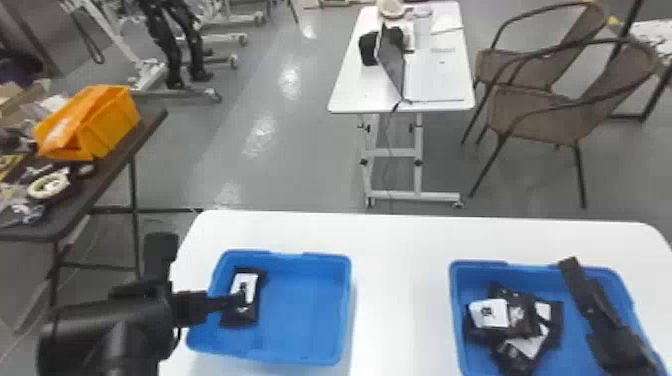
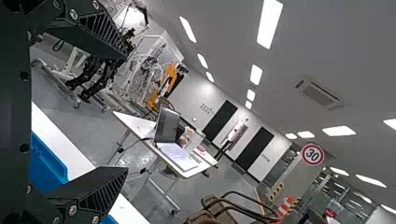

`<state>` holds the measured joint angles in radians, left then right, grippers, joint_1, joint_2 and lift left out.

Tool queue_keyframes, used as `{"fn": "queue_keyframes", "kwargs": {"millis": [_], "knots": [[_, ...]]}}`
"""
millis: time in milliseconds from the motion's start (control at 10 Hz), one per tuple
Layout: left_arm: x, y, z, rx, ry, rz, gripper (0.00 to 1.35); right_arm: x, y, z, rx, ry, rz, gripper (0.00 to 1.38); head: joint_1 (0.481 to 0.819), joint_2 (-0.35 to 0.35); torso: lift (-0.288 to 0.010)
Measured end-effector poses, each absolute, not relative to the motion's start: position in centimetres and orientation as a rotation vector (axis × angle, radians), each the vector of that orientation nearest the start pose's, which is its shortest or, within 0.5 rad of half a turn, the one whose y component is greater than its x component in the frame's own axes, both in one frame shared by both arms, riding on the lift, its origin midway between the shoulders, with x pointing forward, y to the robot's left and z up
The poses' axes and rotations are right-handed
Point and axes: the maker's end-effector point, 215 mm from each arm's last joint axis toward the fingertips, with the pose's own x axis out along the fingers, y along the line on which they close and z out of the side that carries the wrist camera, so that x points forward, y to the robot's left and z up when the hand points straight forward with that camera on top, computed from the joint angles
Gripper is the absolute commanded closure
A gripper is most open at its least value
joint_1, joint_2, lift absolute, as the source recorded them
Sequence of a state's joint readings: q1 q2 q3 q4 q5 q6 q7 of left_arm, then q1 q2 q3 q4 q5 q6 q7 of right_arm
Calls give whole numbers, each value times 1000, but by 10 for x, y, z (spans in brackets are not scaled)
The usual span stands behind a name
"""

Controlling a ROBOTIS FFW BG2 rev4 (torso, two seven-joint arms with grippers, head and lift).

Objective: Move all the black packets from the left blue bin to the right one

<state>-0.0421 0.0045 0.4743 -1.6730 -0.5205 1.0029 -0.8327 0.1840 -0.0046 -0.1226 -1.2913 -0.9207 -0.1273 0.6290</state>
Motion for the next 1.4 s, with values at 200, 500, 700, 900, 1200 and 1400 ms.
{"fn": "queue_keyframes", "kwargs": {"millis": [200,500,700,900,1200,1400], "knots": [[447,402,-540,-119,972,-33,260,481,-248,-461,915,-30,202,168,695,184,0],[453,403,-561,-85,1030,-27,265,482,-248,-460,925,-38,207,173,695,185,0],[456,399,-578,-58,1073,-37,262,482,-249,-460,930,-41,209,177,695,178,0],[456,399,-587,-55,1098,-33,323,482,-249,-460,935,-45,211,177,695,176,0],[452,404,-601,-42,1146,-27,337,481,-249,-459,945,-51,213,183,695,182,0],[451,411,-604,-21,1162,-15,337,481,-249,-458,952,-56,216,199,695,189,0]]}}
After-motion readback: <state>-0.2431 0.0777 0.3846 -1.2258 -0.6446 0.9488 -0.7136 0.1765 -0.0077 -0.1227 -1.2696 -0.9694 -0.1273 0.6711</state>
